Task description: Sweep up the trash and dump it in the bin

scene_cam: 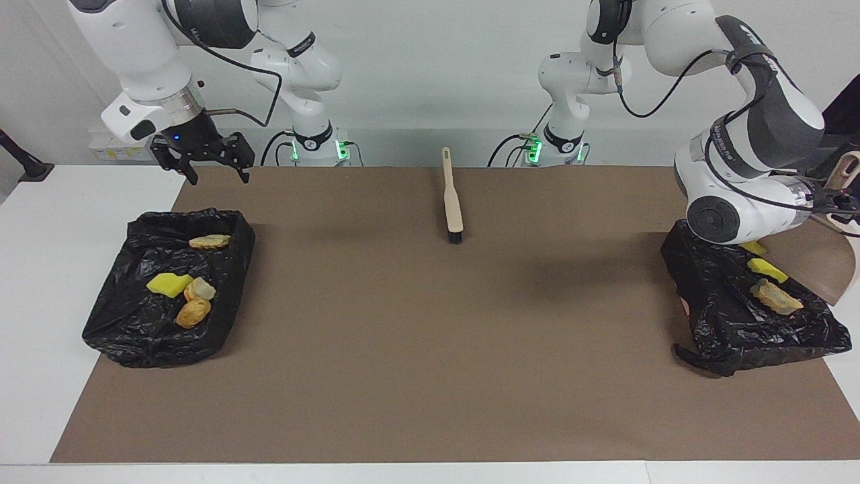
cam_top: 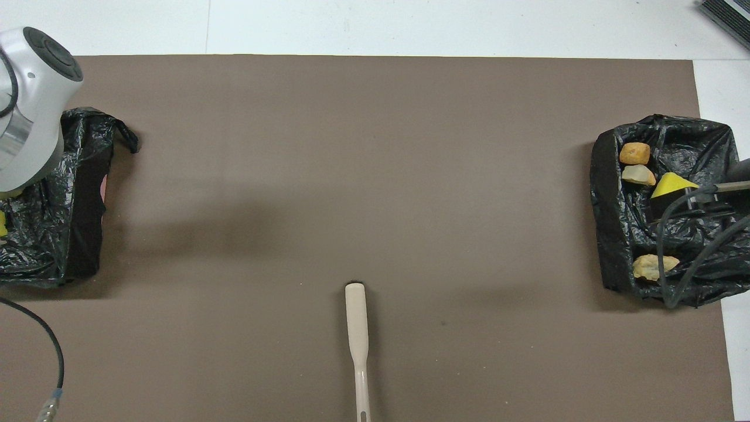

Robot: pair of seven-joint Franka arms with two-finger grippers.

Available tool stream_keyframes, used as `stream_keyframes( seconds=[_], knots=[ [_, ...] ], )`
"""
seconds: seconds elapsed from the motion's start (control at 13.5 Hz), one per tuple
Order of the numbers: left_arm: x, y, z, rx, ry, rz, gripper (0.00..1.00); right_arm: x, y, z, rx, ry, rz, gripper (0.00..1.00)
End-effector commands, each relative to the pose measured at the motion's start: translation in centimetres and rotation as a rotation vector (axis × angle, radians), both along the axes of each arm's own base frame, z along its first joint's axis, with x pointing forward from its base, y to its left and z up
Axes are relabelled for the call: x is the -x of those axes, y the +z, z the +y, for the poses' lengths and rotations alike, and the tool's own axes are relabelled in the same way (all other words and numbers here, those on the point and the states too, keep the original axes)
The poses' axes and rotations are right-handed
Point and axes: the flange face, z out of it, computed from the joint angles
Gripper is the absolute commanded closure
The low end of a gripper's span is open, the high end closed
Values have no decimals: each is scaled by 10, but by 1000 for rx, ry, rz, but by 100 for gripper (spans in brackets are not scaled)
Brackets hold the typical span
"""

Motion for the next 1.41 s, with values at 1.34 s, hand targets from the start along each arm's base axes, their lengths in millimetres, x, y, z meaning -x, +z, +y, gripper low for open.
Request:
stream_keyframes(
  seconds=[1.34],
  knots=[
    [18,70,-31,566,266,-400,100,2,4,1,0,-15,0,0]
  ],
)
